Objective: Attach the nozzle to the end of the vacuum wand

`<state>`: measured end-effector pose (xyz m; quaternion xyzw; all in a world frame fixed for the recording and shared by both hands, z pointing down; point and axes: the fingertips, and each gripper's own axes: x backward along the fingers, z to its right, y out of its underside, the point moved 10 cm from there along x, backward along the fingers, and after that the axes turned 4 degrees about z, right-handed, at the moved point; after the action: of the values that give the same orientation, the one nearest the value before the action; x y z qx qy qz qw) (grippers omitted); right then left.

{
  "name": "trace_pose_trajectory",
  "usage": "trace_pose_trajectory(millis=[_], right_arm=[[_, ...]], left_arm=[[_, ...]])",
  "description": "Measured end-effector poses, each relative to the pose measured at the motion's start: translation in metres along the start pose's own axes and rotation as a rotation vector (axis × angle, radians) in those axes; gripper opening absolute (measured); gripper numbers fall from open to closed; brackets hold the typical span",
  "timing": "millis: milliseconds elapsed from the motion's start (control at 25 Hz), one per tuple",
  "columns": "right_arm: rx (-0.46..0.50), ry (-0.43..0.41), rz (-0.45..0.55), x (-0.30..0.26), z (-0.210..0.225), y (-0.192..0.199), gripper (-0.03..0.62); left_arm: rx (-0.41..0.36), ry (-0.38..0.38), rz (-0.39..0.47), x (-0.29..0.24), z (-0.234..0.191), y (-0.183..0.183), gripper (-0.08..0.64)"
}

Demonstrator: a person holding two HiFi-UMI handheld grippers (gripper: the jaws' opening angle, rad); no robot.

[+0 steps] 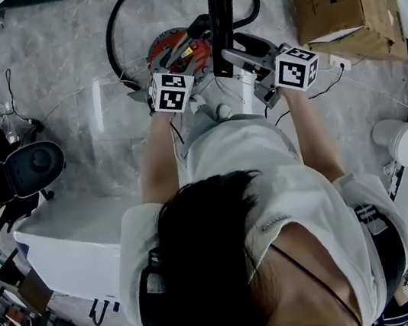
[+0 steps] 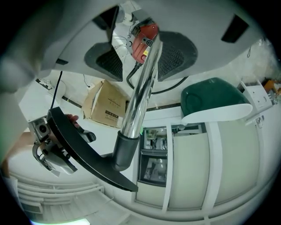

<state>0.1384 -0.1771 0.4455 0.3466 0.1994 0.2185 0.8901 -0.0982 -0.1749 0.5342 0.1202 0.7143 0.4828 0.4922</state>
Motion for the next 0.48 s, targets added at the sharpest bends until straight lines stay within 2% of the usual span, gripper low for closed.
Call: trace_pose_trajectory(millis=[160, 360, 480], right_arm=[[0.028, 0.026, 0.025, 0.014, -0.002, -0.001, 0.334], [0.189, 0.099, 0.007, 0.02, -0.014, -0.002, 0.334], [0.195, 0.124, 0.037, 0.027, -0.014, -0.004, 0.334]], left_arm=[[0.016, -0.037, 0.021, 0.012, 0.004, -0.002, 0.236], [0.043, -0.096, 0.076, 0.034, 0.008, -0.007, 0.236], [0.091, -0.124, 0.103, 0.043, 0.015, -0.009, 0.236]])
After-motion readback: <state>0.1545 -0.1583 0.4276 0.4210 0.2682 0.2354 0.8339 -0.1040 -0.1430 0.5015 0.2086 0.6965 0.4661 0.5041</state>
